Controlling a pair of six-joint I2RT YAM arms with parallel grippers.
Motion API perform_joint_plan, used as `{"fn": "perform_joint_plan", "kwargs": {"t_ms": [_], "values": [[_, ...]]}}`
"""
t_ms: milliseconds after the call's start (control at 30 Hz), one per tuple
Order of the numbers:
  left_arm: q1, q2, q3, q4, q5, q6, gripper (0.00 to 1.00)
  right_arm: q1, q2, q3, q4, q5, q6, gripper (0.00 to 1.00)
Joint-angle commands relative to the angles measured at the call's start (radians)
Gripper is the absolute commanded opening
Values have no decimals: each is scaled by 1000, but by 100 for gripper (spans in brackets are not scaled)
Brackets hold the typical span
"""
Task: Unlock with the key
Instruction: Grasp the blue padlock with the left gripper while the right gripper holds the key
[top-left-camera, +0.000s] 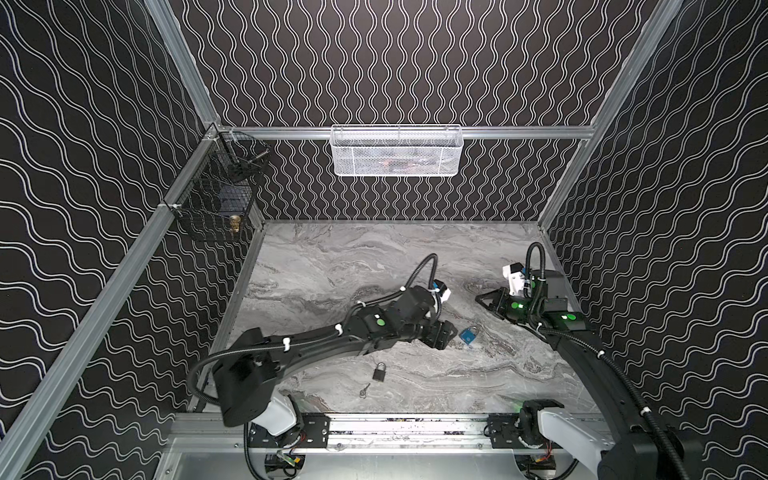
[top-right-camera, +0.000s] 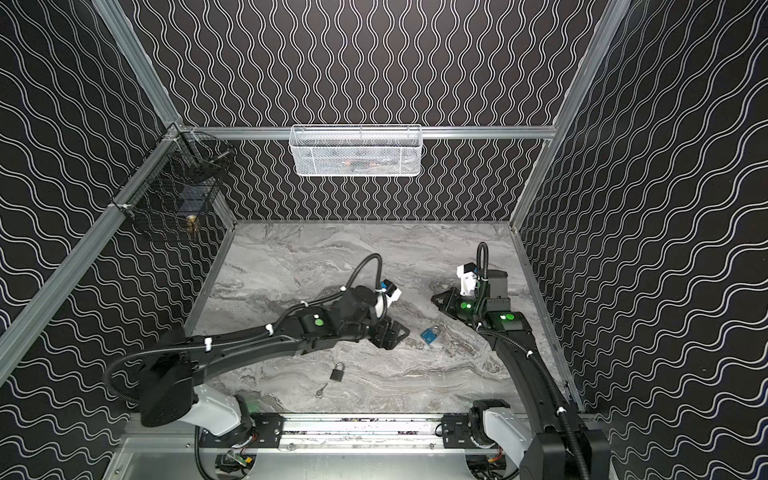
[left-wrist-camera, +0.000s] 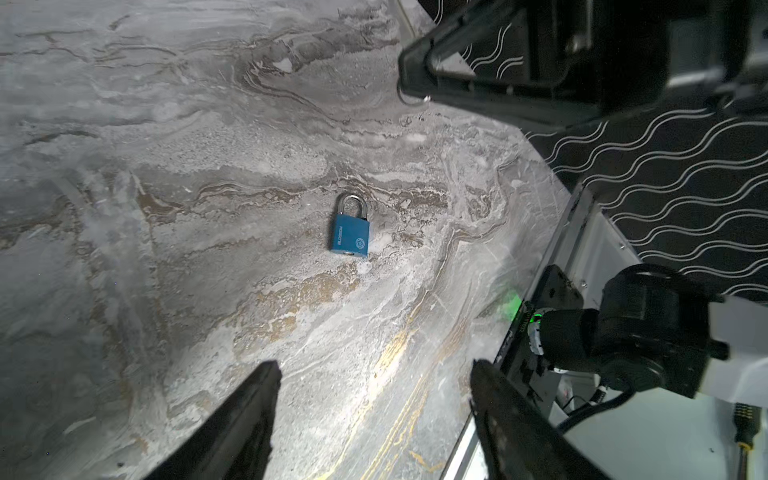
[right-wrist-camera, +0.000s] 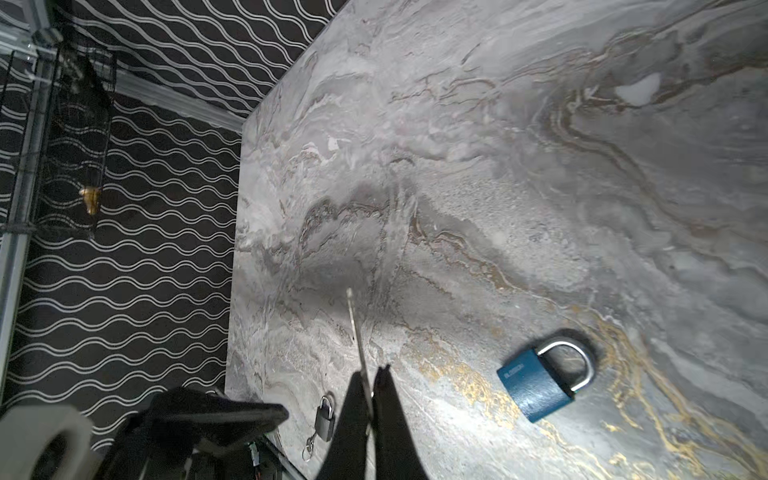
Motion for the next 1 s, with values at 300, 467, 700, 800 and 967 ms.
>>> {"fn": "perform_joint_plan", "kwargs": {"t_ms": [300, 467, 700, 800, 967], "values": [[-87, 334, 263, -108, -171, 164, 76, -134, 67, 19, 20, -14, 35, 0], [-94, 472, 403, -186, -195, 184, 76, -148, 75, 16, 57, -11, 65, 0], [-97, 615, 551, -274, -218, 162, 74, -175, 104, 16, 60, -23, 54, 0], [-98, 669, 623, -345, -245, 143, 70, -195, 107, 3, 77, -44, 59, 0], [-101, 723, 680, -379, -253, 133, 66, -209, 105, -5, 89, -56, 61, 0]]}}
